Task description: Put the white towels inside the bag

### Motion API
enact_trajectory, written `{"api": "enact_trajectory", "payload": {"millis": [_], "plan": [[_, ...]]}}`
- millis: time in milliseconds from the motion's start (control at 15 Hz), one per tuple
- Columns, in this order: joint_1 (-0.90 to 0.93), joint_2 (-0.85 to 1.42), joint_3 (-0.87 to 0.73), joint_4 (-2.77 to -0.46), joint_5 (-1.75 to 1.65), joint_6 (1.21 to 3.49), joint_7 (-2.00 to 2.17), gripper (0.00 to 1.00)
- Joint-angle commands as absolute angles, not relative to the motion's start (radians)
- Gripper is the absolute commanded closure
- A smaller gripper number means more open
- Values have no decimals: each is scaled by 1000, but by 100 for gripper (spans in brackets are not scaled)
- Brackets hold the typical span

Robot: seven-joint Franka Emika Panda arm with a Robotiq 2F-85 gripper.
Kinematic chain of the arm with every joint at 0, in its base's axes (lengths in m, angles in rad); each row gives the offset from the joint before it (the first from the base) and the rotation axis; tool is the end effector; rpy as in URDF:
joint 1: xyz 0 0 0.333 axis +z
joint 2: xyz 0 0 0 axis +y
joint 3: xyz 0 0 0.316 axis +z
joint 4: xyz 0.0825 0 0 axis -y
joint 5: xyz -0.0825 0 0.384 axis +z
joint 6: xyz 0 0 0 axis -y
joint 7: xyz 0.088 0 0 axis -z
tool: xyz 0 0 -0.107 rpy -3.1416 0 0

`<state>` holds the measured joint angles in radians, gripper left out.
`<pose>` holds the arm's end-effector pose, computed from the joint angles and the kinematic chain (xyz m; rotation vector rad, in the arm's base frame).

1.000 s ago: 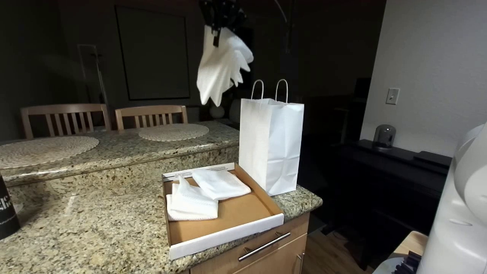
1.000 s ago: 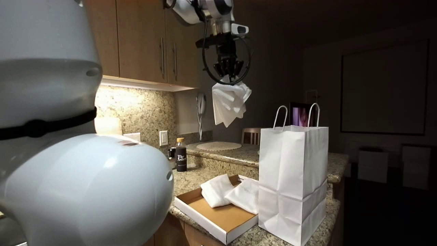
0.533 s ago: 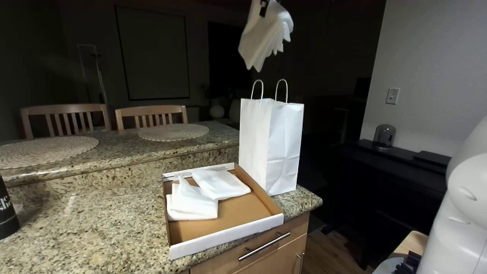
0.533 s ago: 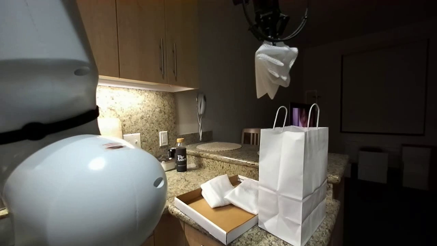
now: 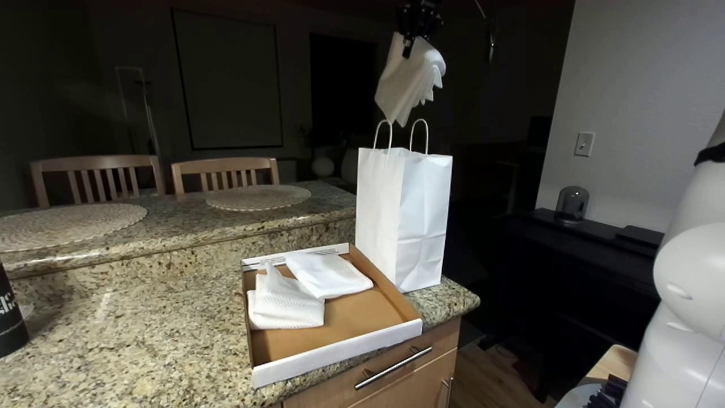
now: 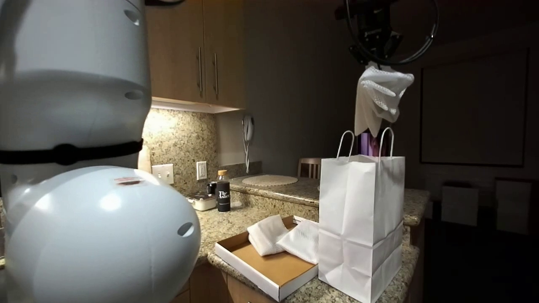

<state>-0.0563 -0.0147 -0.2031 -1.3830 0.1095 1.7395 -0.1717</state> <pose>0.5418 -0.1348 0.7408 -3.0500 0.1318 -0.5969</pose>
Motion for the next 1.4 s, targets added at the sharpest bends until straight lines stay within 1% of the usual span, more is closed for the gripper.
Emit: {"api": "enact_trajectory", "payload": {"millis": [0,200,733,933,1000,1133,1200,1267,1333], "plan": [[-43,89,-183,-1302,46,1699,-186,93],[-15,126,-168,-1302,-40,1674,-198,93],[21,127,-142,-1357,-99,1451,-372,93],[20,157,-141,-1338,-87,1404,-388,93],[-18,170,-103,-1323,-89,1390,-383,93],[-30,190,-97,-1309,-73,1371,-368,93],[-37,197,-93,-1304,-68,1367,-364,61],[-43,200,-90,-1302,-65,1365,-363,59],[-49,200,-88,-1300,-59,1373,-357,54]]}}
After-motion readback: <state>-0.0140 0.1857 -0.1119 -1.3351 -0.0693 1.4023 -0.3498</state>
